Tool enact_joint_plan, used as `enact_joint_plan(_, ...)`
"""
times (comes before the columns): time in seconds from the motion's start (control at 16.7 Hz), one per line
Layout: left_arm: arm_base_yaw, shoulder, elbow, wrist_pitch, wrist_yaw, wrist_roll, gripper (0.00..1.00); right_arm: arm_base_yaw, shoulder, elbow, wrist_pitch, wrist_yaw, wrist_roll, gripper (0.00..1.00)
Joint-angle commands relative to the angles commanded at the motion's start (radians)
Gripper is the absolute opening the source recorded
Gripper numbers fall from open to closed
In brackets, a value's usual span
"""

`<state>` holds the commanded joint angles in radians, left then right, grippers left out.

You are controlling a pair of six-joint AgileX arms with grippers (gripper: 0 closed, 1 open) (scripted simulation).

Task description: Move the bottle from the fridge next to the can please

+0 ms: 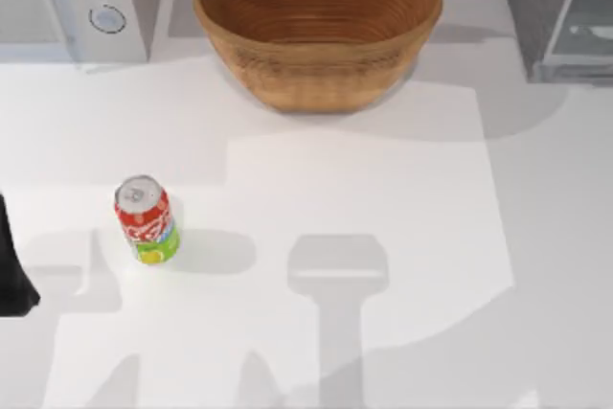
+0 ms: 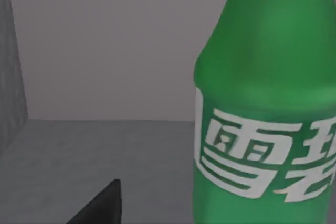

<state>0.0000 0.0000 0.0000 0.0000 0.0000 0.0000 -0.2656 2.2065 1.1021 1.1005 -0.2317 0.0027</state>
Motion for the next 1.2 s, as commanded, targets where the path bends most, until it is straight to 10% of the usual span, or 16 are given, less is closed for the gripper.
enact_joint_plan(0.66, 0.0, 0.0, 0.0, 0.0, 0.0, 0.0, 1.0, 0.022, 0.12, 0.235, -0.115, 0.024, -0.001, 1.0)
enact_joint_plan(1.2, 0.0, 0.0, 0.0, 0.0, 0.0, 0.0, 1.0, 0.022, 0.12, 0.235, -0.115, 0.024, -0.001, 0.32)
